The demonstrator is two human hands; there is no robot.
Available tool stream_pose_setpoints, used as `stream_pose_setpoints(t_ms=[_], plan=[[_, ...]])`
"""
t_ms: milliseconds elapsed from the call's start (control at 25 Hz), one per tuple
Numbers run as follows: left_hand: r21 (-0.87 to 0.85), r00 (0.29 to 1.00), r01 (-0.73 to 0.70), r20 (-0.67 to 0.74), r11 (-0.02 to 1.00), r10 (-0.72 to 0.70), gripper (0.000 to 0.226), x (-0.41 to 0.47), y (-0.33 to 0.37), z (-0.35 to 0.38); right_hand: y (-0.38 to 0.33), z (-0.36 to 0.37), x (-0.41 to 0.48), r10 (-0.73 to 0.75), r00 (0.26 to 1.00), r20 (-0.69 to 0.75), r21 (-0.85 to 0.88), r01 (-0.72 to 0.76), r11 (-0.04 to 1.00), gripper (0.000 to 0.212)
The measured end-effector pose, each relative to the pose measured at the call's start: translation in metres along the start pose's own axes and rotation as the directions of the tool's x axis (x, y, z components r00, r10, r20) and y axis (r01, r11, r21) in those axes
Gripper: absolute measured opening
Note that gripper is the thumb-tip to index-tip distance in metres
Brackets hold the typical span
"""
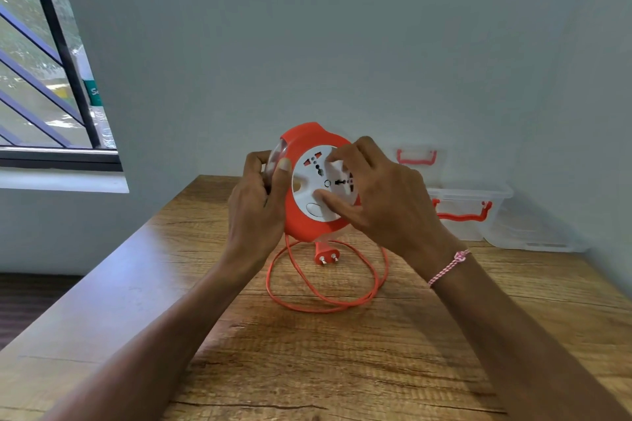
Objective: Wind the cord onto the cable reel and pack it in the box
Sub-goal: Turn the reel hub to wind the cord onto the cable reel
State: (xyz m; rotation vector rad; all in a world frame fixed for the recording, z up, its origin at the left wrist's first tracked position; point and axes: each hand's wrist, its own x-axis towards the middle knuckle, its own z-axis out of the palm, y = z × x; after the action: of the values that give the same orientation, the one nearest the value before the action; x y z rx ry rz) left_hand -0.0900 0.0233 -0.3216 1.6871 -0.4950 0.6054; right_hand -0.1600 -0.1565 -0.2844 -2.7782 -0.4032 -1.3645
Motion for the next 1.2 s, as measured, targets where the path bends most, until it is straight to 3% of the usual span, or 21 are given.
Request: stream_pose_setpoints(t_ms=[160, 320, 400, 560, 760, 920, 1080, 1200], plan=[[-0.020, 1.000, 0.008, 0.001, 1.000, -0.008, 0.049, 0.005, -0.004, -0.004, 0.006, -0.001, -0.001, -0.217, 0.966, 0.140, -0.095, 0.231, 0.968, 0.055], [-0.027, 0.999, 0.005, 0.034, 1.000, -0.004, 0.048, 0.005, -0.005, -0.004, 0.008, 0.000, -0.001, -0.249, 0.954, 0.167, -0.222, 0.283, 0.933, 0.074], [-0.032, 0.999, 0.006, 0.046, 0.999, -0.005, 0.052, 0.004, -0.004, -0.002, 0.009, -0.002, -0.002, -0.264, 0.958, 0.115, -0.229, 0.284, 0.931, 0.072], [0.000, 0.999, -0.026, 0.038, 1.000, 0.026, 0.043, 0.000, -0.002, -0.001, 0.007, -0.005, -0.003, -0.234, 0.972, 0.039, -0.153, 0.237, 0.959, 0.050], [0.024, 0.997, -0.078, -0.014, 0.997, 0.079, 0.042, -0.007, 0.002, 0.006, -0.007, 0.001, -0.003, 0.036, 0.994, -0.108, -0.003, -0.037, 0.999, 0.063], [0.041, 0.996, -0.093, 0.002, 0.995, 0.093, 0.047, -0.008, 0.000, 0.008, -0.015, 0.006, -0.002, 0.228, 0.970, -0.089, 0.141, -0.214, 0.967, 0.067], [0.010, 0.998, -0.066, 0.013, 0.998, 0.066, 0.050, -0.005, 0.000, 0.005, -0.014, 0.005, -0.001, 0.176, 0.980, -0.096, 0.075, -0.169, 0.983, 0.063], [-0.036, 0.999, -0.037, 0.009, 0.999, 0.037, 0.047, -0.001, -0.001, 0.001, -0.006, -0.002, 0.002, 0.015, 1.000, -0.013, 0.020, -0.015, 1.000, 0.052]])
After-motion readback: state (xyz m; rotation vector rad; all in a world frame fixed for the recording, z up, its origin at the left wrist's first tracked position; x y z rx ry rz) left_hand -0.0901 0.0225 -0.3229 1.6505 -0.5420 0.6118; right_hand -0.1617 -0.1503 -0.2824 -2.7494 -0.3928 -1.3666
